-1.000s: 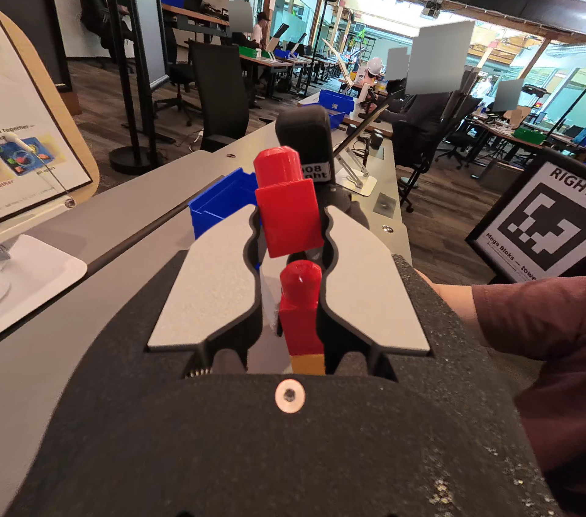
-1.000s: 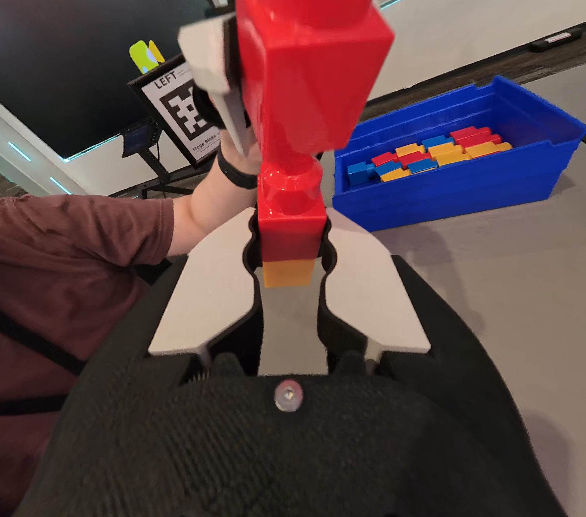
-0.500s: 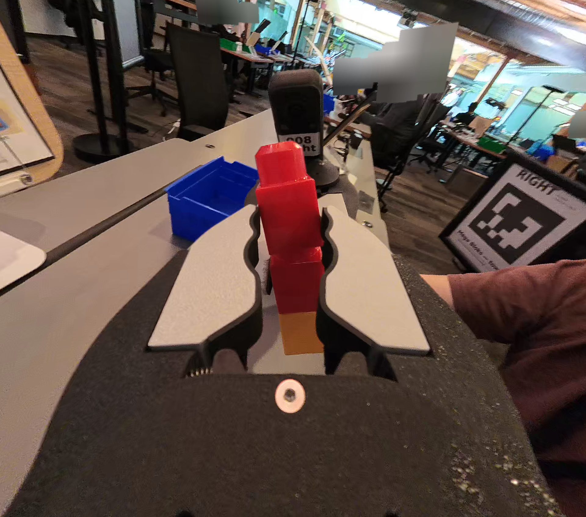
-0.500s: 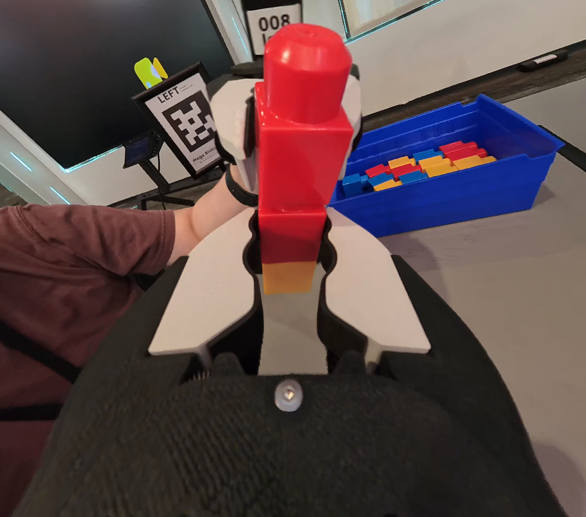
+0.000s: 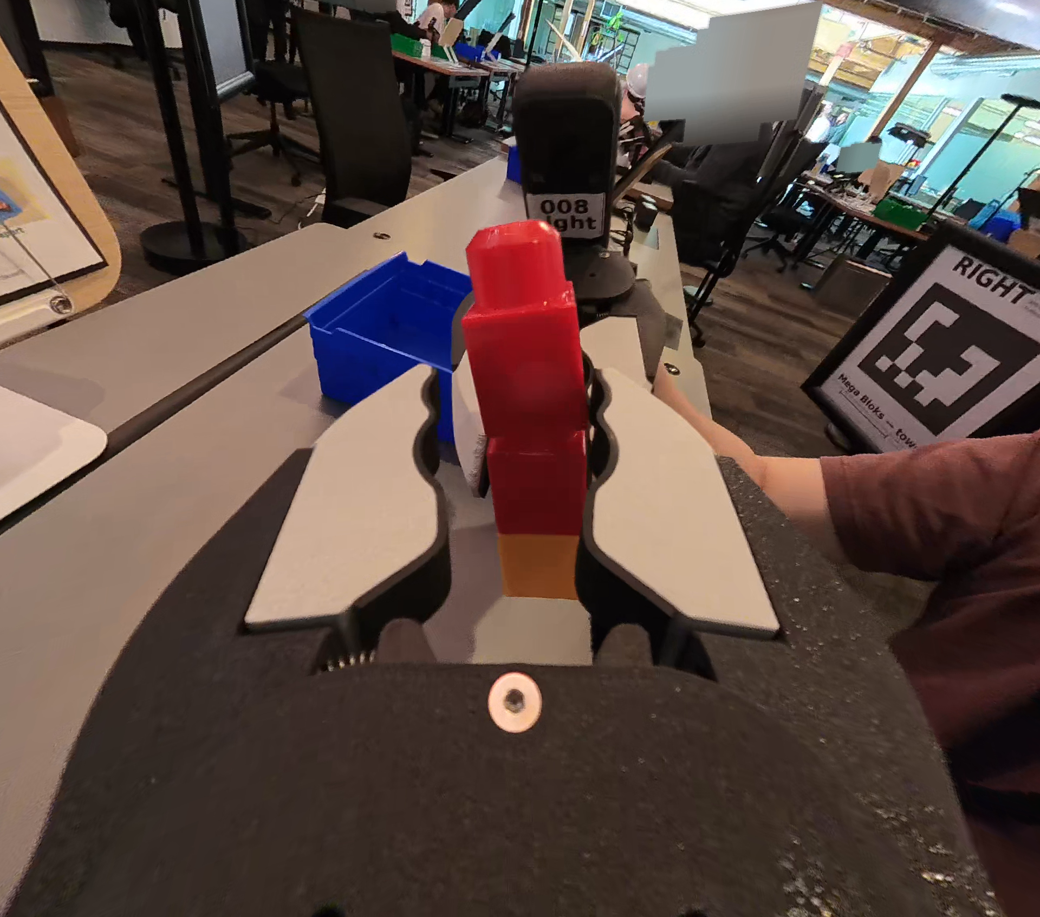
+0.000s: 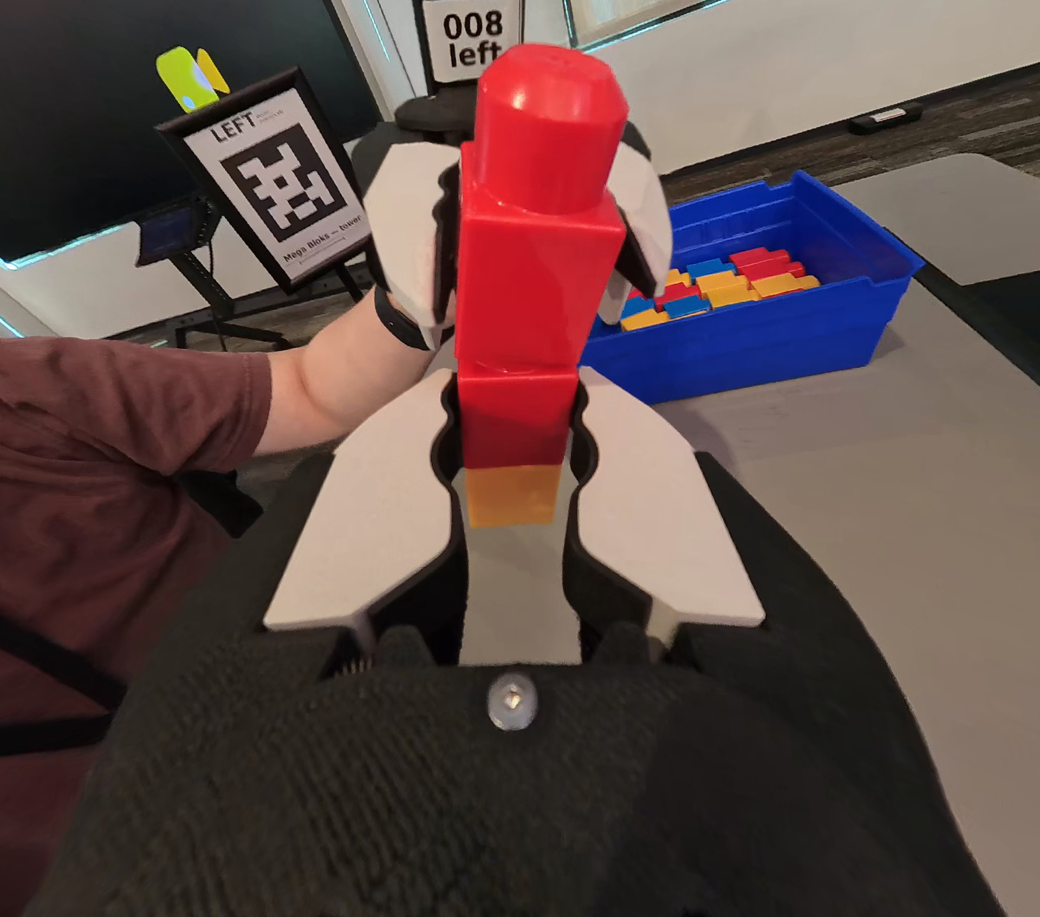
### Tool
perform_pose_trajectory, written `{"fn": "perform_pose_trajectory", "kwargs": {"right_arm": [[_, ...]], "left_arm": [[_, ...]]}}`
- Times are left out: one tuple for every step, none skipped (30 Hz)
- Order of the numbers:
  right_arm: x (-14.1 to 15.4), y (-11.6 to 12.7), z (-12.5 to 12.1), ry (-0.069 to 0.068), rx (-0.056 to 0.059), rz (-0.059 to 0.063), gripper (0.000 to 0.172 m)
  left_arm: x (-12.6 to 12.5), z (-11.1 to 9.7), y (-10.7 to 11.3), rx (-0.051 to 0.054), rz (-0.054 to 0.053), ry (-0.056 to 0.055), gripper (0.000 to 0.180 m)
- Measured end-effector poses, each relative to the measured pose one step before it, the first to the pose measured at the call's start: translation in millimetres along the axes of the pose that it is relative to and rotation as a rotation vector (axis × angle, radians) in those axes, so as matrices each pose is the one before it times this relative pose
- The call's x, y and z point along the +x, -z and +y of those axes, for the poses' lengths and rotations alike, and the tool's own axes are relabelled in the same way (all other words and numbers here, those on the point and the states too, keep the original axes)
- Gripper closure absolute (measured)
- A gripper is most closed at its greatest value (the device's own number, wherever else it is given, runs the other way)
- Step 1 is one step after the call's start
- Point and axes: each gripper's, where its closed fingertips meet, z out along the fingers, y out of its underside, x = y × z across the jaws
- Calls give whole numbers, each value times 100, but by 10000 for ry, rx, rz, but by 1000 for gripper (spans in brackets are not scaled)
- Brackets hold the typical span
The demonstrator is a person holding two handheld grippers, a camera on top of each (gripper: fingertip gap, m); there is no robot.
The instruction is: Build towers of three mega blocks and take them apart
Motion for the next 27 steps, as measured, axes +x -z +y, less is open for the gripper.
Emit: {"fn": "perform_pose_trajectory", "kwargs": {"right_arm": [[114, -2, 111, 62, -96, 100, 134], [154, -28, 114, 50, -77, 107, 134], [122, -41, 124, 29, -76, 75, 134], [122, -73, 122, 37, -75, 62, 134], [177, -76, 165, 35, -90, 92, 134], [241, -65, 187, 36, -96, 123, 134], [201, -5, -13, 51, 39, 72, 134], [145, 69, -250, -17, 211, 2, 134], [71, 110, -352, -126, 272, -79, 134], [20, 109, -305, -91, 255, -119, 134], [177, 77, -131, -2, 139, 18, 134], [403, 62, 103, 98, -25, 185, 134], [399, 73, 35, 98, 38, 171, 134], [215, 126, -238, -86, 228, 14, 134], [80, 167, -431, -225, 359, -104, 134], [158, 150, -409, -174, 346, -26, 135], [308, 56, 0, -74, 52, 105, 135], [410, -26, 471, 79, -271, 182, 134], [442, -5, 262, 58, -58, 158, 134], [239, -70, 52, -166, 88, -33, 135], [169, -143, 14, -152, 130, -61, 135], [119, -157, 95, -91, 80, -40, 135], [137, -112, 61, -68, 94, -5, 135], [175, -53, 160, -90, 13, 21, 135], [275, 11, 99, -19, 56, 112, 135], [213, -13, 69, -67, 59, 82, 135], [93, -28, 35, -93, 50, 1, 135]], "left_arm": [[68, -224, 33, 154, 158, 58, 130], [64, -184, 68, 119, 170, 41, 131], [-9, -30, 43, -8, 119, -17, 133], [-54, 141, 3, -107, 87, -113, 140], [-149, 195, -46, -134, 2, -111, 142], [-187, 160, -61, -113, -12, -41, 142], [-137, 11, -45, -9, 24, -27, 142], [-146, -224, 26, 171, 22, 15, 143], [-148, -310, 19, 240, 64, 138, 143], [-41, -268, -4, 209, 170, 176, 143], [-147, -93, -53, 109, 112, 160, 144], [-305, 139, -76, -51, 24, 101, 144], [-321, 93, -33, 18, 33, 41, 144], [-249, -140, 52, 241, 103, 94, 144], [-167, -260, 116, 378, 184, 192, 144], [-209, -212, 148, 396, 163, 203, 144], [-312, 73, 104, 262, 80, 120, 144], [-385, 371, -19, -19, 67, 87, 144], [-432, 266, 9, -93, 20, 92, 144], [-312, 60, 59, 32, 26, 65, 144], [-206, -57, 60, 185, 30, 57, 144], [-137, -58, 13, 251, 55, 102, 144], [-144, -36, 14, 258, 59, 139, 144], [-197, 105, 2, 161, 26, 146, 144], [-285, 284, -10, -19, -34, 84, 144], [-252, 158, 34, -23, -59, -6, 144], [-119, 69, 27, -30, -11, 28, 144]]}}
